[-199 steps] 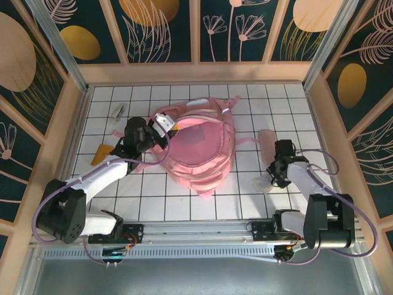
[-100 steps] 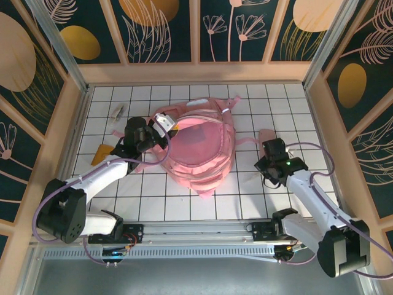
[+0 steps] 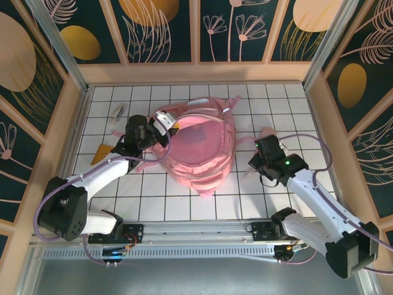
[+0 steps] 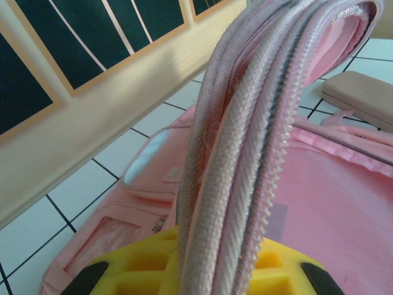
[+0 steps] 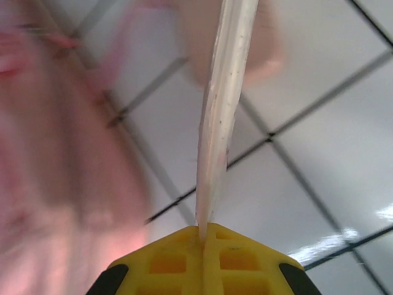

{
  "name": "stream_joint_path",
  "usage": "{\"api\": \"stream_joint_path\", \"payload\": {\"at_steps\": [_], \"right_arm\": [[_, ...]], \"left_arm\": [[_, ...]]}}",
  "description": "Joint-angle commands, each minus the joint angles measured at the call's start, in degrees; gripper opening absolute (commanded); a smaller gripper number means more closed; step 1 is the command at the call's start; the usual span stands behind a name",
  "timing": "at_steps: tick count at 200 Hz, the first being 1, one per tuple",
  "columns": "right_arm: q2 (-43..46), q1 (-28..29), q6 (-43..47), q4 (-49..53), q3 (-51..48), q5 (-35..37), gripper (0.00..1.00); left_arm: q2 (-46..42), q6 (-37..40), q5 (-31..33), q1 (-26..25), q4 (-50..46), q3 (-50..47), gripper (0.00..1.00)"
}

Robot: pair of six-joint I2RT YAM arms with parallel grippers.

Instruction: Pack books, pencil case, and school supplies into a backpack

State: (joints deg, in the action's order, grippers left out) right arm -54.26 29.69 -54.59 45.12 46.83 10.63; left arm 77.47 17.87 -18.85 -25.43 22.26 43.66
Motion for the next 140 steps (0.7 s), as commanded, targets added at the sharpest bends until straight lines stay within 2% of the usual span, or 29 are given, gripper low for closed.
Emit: {"api": "stream_joint_path", "payload": {"at_steps": [1, 14, 30, 51, 72, 107, 140], "right_arm": [[0.09, 5.70, 3.07, 1.47, 9.69, -0.44, 0.00], [-1.21, 6.33, 4.57, -0.68, 12.22, -8.98, 0.00], [-2.78, 6.58, 3.38, -7.74, 12.28, -23.36, 0.00], [-3.60, 7.87, -3.90, -18.37, 10.26, -29.66, 0.00], [-4.99, 8.16, -10.63, -29.40, 6.50, -27.45, 0.00], [-13.04, 9.01, -18.02, -46.67, 3.44, -18.28, 0.00], [-23.08, 12.19, -23.06, -56.89, 4.02, -4.09, 0.00]], "left_arm": [[-1.11, -1.98, -1.76, -0.05, 2.25, 5.31, 0.00], [-1.31, -3.31, -1.16, -0.05, 1.69, 6.59, 0.00], [-1.23, -5.15, -1.06, 0.01, 1.45, 8.32, 0.00], [-0.36, -7.47, -2.11, 0.02, 1.64, 10.63, 0.00], [1.16, -9.47, -4.67, -0.04, 1.06, 12.55, 0.00], [1.80, -11.93, -6.13, -0.03, 2.86, 13.76, 0.00], [1.22, -13.26, -5.03, -0.03, 3.40, 13.93, 0.00]]}}
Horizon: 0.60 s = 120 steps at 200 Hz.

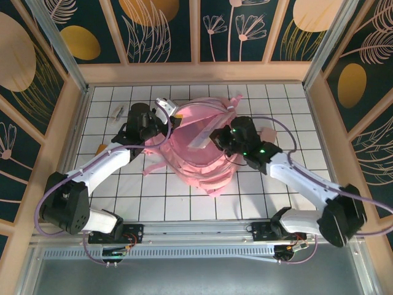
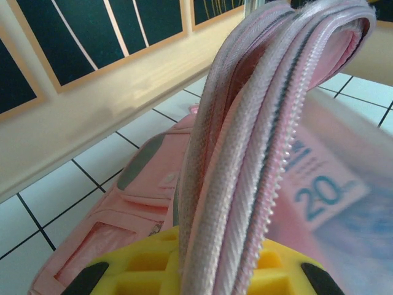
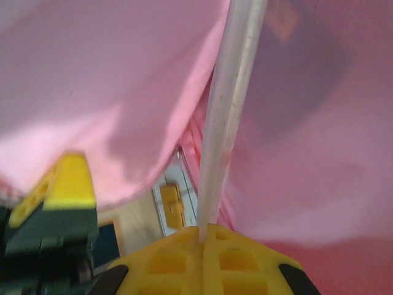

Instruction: Pack books, pencil case, and school supplies into a backpack

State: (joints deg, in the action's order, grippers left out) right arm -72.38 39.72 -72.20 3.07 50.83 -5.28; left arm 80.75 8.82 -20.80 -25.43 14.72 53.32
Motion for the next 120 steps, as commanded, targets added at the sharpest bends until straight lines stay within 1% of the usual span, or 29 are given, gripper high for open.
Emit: {"api": "stream_joint_path", "payload": {"at_steps": [1, 14, 23, 32, 40, 46, 61, 79, 87, 98, 112, 120], "right_arm": [[-5.44, 2.18, -5.25, -15.19, 0.04, 12.15, 0.00], [-10.86, 2.35, -7.16, -16.19, 2.46, 15.03, 0.00], [-13.96, 2.78, -7.73, -20.38, 2.88, 16.94, 0.00], [-16.24, 4.63, -6.36, -25.63, 2.37, 22.70, 0.00], [-18.31, 6.42, -3.95, -31.26, 1.83, 29.71, 0.00], [-20.32, 6.77, -2.60, -35.04, 1.93, 32.29, 0.00], [-25.68, 5.69, -2.51, -41.76, 3.55, 32.83, 0.00], [-31.90, 5.02, -0.07, -50.99, 5.89, 32.83, 0.00], [-34.61, 4.92, 0.13, -51.58, 8.14, 32.23, 0.00], [-38.20, 4.84, -2.40, -49.05, 11.81, 31.34, 0.00], [-42.92, 4.58, -3.12, -51.73, 14.05, 29.60, 0.00], [-45.12, 4.34, -4.87, -51.41, 15.03, 28.73, 0.00]], "left_arm": [[-2.03, -4.27, -3.10, -0.05, 10.99, 4.30, 0.00], [-2.17, -4.92, -3.36, -0.06, 11.69, 4.35, 0.00], [-2.27, -5.25, -3.54, -0.06, 12.47, 4.34, 0.00], [-2.46, -5.49, -3.85, -0.06, 13.07, 4.35, 0.00], [-2.62, -5.46, -4.18, 0.00, 13.51, 4.42, 0.00], [-2.78, -5.44, -4.37, -0.05, 13.78, 4.34, 0.00], [-3.00, -5.68, -4.51, -0.05, 14.46, 4.17, 0.00], [-3.18, -5.83, -4.26, 0.00, 14.69, 4.06, 0.00], [-3.20, -5.91, -4.00, -0.05, 14.64, 4.08, 0.00], [-3.16, -5.83, -3.50, -0.04, 14.64, 4.19, 0.00], [-3.09, -5.47, -2.78, -0.02, 14.59, 4.38, 0.00], [-3.00, -5.40, -2.32, -0.06, 14.75, 4.59, 0.00]]}}
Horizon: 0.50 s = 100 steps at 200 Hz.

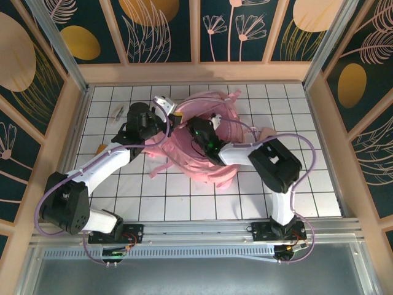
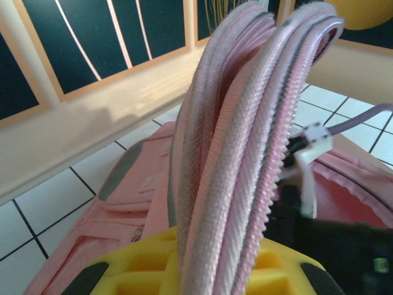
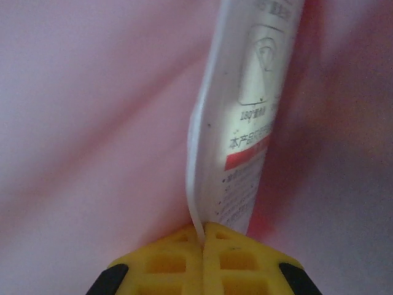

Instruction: Pack books, pencil case, and school supplies into a backpack

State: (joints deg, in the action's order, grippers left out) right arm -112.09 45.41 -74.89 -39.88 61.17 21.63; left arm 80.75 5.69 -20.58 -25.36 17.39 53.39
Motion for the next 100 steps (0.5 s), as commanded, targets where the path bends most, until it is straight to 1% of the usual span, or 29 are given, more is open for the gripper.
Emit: {"api": "stream_joint_path", "payload": {"at_steps": [1, 18, 23, 29, 39, 46, 56, 64, 73, 89, 100], "right_arm": [[-5.59, -1.31, -2.58, -8.29, 4.81, 1.66, 0.00], [-8.29, -1.47, -6.03, -8.70, 5.33, -0.35, 0.00], [-8.50, -1.59, -6.14, -9.24, 5.09, -0.59, 0.03], [-8.29, -1.56, -5.98, -8.93, 4.93, -1.00, 0.08], [-7.25, -1.92, -5.97, -4.51, 5.37, -1.90, 0.16], [-6.20, -2.26, -5.76, -1.53, 5.70, -2.77, 0.24], [-4.26, -2.88, -5.76, 1.30, 5.21, -4.59, 0.32], [-2.28, -3.49, -6.52, 3.95, 4.34, -6.64, 0.41], [0.45, -4.13, -6.62, 6.99, 3.48, -8.80, 0.48], [6.51, -4.82, -6.06, 16.05, 2.14, -11.51, 0.64], [10.84, -5.76, -6.12, 21.48, 1.09, -14.37, 0.68]], "left_arm": [[-2.99, -2.22, -2.50, -0.12, 12.03, 4.53, 0.00], [-2.59, -1.12, -2.02, -0.11, 12.12, 4.80, 0.00], [-2.53, -0.65, -1.78, -0.10, 12.14, 4.75, 0.00], [-2.30, -0.08, -1.54, -0.11, 12.15, 4.71, 0.00], [-2.04, 0.77, -1.22, -0.08, 12.08, 4.87, 0.00], [-1.96, 1.50, -1.22, -0.08, 11.83, 5.02, 0.00], [-1.62, 2.37, -1.03, -0.07, 11.71, 5.16, 0.00], [-1.43, 2.49, -0.49, -0.06, 11.71, 5.32, 0.00], [-1.09, 2.70, 0.04, 0.05, 11.73, 5.70, 0.00], [-0.35, 3.04, 0.78, 0.23, 11.44, 6.27, 0.00], [0.17, 2.88, 1.26, 0.36, 11.36, 6.47, 0.00]]}}
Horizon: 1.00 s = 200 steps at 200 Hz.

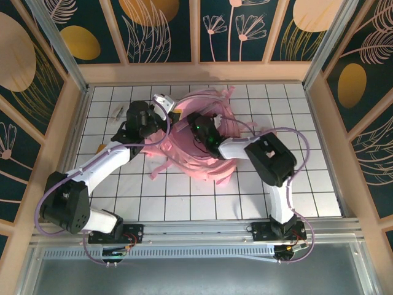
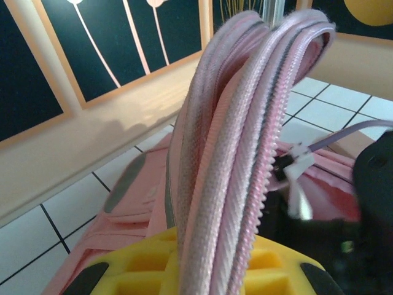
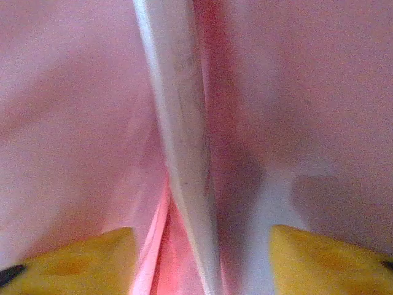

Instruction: Pack books, pencil case, and school supplies into a backpack

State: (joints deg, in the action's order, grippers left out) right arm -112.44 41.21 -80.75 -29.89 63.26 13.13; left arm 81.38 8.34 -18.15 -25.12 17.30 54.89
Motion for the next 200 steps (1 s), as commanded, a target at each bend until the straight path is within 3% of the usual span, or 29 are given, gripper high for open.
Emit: {"api": "stream_joint_path", "payload": {"at_steps": [1, 33, 46, 86, 114, 127, 133, 151, 165, 175, 200], "right_arm": [[11.54, -1.66, -0.28, 12.16, -1.11, -6.12, 0.68], [22.58, -4.39, 1.14, 21.91, -6.38, -13.15, 0.70], [26.20, -4.57, 7.37, 25.79, -6.69, -17.10, 0.69], [33.14, -3.64, 30.44, 42.47, -6.42, -15.93, 0.68], [35.52, -6.64, 44.17, 44.41, -7.23, -19.54, 0.40], [35.79, -6.57, 52.56, 46.60, -5.08, -19.04, 0.07], [35.99, -6.61, 54.00, 48.53, -3.87, -16.71, 0.00], [39.09, -7.63, 53.48, 49.18, -4.61, -11.57, 0.00], [43.40, -7.38, 54.94, 44.09, -8.28, -15.18, 0.00], [45.21, -6.90, 56.81, 43.95, -8.98, -16.54, 0.06], [50.63, -5.24, 62.82, 42.35, -10.67, -15.63, 0.12]], "left_arm": [[-0.41, 0.21, -1.04, 0.10, 11.44, 5.00, 0.00], [1.09, -0.29, 0.89, 0.27, 12.61, 4.95, 0.00], [1.64, -0.56, 1.74, 0.32, 12.90, 5.29, 0.00], [2.53, 1.14, 1.15, 1.11, 11.43, 6.98, 0.00], [2.38, 0.78, 0.21, 1.57, 11.42, 6.55, 0.00], [2.29, 0.10, -0.28, 1.53, 12.00, 6.24, 0.00], [2.34, -0.22, -0.47, 1.52, 12.21, 6.19, 0.00], [2.34, -0.38, -0.48, 1.57, 11.95, 6.26, 0.00], [2.63, -0.09, -0.30, 1.56, 11.25, 6.69, 0.00], [2.81, 0.35, -0.44, 1.57, 10.56, 7.05, 0.00], [2.79, 1.10, -0.44, 1.66, 9.96, 6.91, 0.00]]}}
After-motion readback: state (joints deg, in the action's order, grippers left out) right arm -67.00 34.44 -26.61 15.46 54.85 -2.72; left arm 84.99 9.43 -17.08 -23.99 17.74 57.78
